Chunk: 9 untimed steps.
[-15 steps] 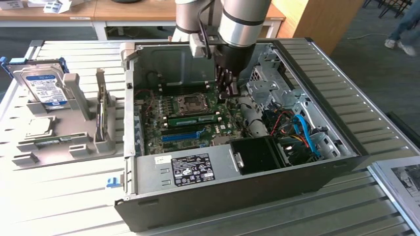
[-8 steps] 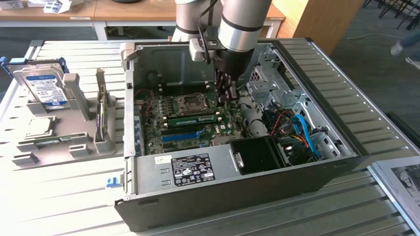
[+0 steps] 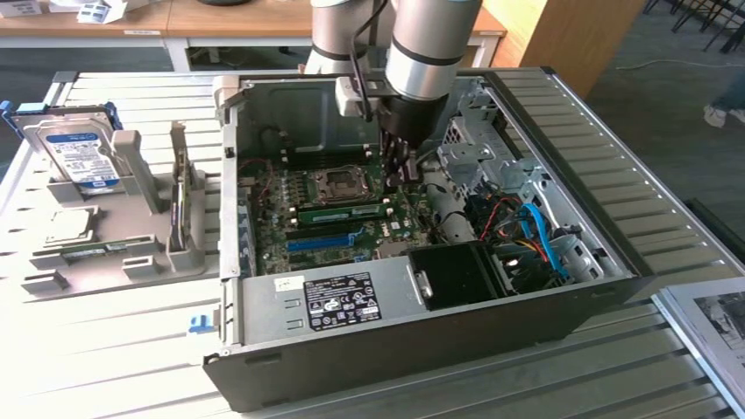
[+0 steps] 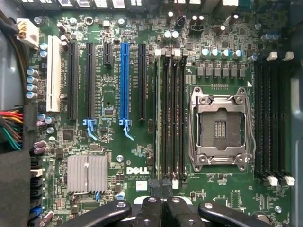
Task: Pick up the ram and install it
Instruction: 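Press down the ram until it locks into place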
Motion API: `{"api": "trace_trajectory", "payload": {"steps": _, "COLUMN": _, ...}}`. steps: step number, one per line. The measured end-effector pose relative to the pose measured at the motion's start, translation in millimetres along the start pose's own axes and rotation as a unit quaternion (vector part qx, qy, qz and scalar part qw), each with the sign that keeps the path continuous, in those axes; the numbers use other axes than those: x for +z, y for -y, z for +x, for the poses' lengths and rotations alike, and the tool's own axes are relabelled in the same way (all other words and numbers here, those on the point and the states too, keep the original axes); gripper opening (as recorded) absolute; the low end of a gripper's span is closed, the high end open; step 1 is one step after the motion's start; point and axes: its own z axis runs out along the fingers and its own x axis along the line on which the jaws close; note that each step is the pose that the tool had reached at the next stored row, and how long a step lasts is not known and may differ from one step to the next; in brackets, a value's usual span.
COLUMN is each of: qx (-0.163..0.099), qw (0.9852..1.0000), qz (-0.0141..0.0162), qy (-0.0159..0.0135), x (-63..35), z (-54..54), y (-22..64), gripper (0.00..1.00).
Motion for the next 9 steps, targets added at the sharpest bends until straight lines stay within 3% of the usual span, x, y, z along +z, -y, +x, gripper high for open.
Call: {"api": "trace_trajectory", "payload": {"steps": 9, "qx": 0.000, "qw": 1.0000, "qz": 0.0000, "qy": 0.0000, "x": 10.6, "z": 0.3, "y": 0.4, "gripper": 0.10}}
